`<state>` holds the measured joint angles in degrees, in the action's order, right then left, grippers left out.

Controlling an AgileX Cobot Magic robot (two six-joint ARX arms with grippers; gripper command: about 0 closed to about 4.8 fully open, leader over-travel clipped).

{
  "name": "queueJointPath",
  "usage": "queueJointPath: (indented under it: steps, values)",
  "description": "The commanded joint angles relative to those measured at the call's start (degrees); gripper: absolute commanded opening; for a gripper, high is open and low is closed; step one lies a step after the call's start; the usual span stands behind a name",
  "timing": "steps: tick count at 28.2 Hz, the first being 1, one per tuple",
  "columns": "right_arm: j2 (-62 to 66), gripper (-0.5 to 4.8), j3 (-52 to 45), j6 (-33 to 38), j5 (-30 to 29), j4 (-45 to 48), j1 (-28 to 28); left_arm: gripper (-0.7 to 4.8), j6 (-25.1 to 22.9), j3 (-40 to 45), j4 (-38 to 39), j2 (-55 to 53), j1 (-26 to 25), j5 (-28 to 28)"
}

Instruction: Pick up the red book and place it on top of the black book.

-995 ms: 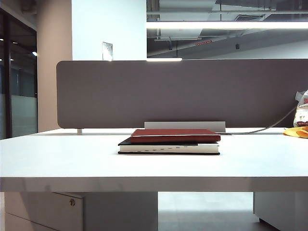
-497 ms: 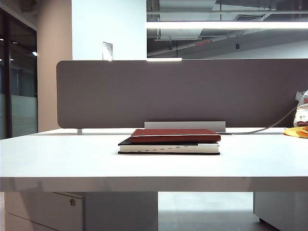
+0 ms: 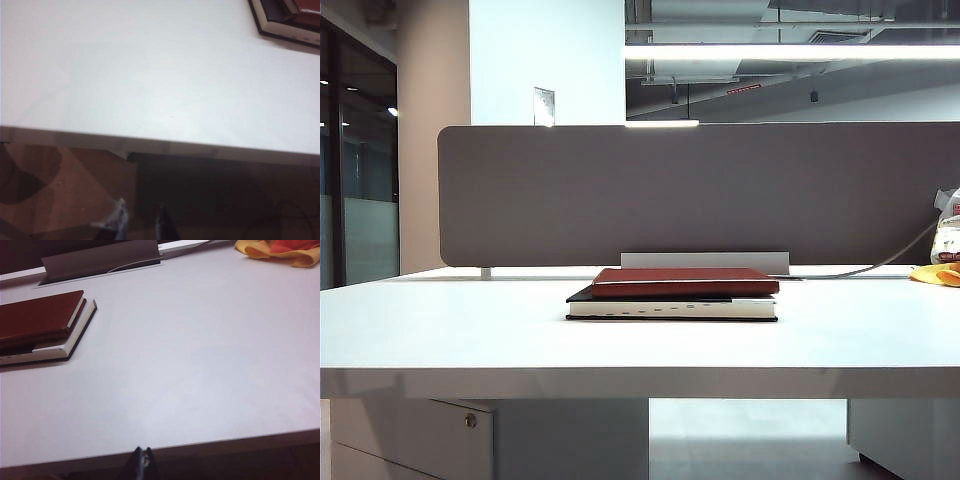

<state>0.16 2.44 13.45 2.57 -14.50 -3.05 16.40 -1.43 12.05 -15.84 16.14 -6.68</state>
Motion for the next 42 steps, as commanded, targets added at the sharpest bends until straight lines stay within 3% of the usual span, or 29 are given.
queueJointPath:
  steps: [1, 14, 22, 34, 38, 42]
  values:
    - [0.00, 0.00, 0.20, 0.02, -0.44, 0.61, -0.13, 0.80, 0.09, 0.09, 0.72, 0.02, -0.02, -0.63]
    - [-0.02, 0.00, 0.20, 0.00, -1.27, 0.66, -0.17, 0.80, 0.09, 0.09, 0.72, 0.04, -0.70, -0.61]
    - [0.00, 0.00, 0.20, 0.00, -1.27, 0.79, -0.15, 0.80, 3.63, 0.09, 0.72, 0.04, -10.95, 1.86]
    - [-0.02, 0.00, 0.20, 0.02, -1.27, 1.03, -0.15, 0.80, 4.00, 0.09, 0.72, 0.04, -12.39, 1.81]
    - [-0.02, 0.00, 0.20, 0.00, -1.25, 1.03, -0.26, 0.80, 4.61, 0.09, 0.72, 0.04, -16.90, 5.57]
    - [0.00, 0.00, 0.20, 0.02, -1.25, 1.03, -0.57, 0.80, 5.42, 0.09, 0.72, 0.04, -18.93, 5.42]
